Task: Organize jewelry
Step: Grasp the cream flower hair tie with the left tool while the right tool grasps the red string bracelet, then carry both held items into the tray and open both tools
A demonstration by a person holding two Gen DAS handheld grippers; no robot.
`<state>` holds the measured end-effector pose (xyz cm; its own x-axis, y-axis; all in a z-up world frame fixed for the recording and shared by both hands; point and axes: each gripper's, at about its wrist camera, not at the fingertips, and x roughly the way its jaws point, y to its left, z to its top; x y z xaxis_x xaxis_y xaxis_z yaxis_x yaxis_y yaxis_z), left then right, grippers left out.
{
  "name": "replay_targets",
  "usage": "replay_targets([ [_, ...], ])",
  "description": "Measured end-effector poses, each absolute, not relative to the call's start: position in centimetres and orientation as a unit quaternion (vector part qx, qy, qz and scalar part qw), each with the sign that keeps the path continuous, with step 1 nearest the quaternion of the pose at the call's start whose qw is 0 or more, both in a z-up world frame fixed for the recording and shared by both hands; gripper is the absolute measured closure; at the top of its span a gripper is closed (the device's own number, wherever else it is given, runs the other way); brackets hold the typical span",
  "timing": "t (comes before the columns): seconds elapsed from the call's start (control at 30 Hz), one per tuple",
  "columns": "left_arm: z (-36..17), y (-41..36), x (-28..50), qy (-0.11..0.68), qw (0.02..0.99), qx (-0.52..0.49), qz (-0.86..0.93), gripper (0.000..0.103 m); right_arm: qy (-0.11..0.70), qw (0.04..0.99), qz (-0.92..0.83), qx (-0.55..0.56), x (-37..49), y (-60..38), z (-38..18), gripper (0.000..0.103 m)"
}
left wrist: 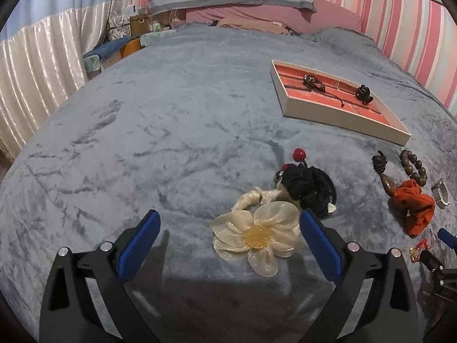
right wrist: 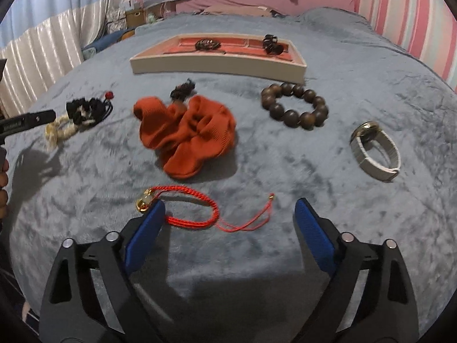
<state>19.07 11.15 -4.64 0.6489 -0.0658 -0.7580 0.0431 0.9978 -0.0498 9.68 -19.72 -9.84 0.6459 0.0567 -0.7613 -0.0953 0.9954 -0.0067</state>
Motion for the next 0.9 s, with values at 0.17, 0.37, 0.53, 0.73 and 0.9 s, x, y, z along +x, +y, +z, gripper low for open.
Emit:
replay_targets([
  [0.17, -5.8, 11.3, 20.3, 0.432, 0.901, -0.018, -0.034, 0.008, 0.417, 0.907, 0.046, -0.018, 10.0, -19.7, -10.3, 0.032],
  [0.37, -6.9, 10.9, 20.8, 0.451, 0.891, -0.015, -0.043, 0.026, 0.415, 0.909, 0.048, -0.013, 10.3, -19.9, -10.5, 0.045],
  [0.53, -7.2, 10.2, 20.6, 0.449, 0.892, 0.005, -0.047, 0.041, 0.412, 0.909, 0.052, -0.026, 10.4, -19.3, -10.5, 0.059],
  [0.73, -7.3, 10.2, 20.4, 0.445, 0.895, 0.01, -0.042, 0.054, 0.406, 0.911, 0.063, -0.027, 10.5, -19.0, -10.6, 0.079],
  [0.9, -7.3, 10.4, 20.1, 0.439, 0.898, 0.013, -0.03, 0.066, 0.403, 0.912, 0.072, -0.013, 10.4, -19.3, -10.5, 0.094],
])
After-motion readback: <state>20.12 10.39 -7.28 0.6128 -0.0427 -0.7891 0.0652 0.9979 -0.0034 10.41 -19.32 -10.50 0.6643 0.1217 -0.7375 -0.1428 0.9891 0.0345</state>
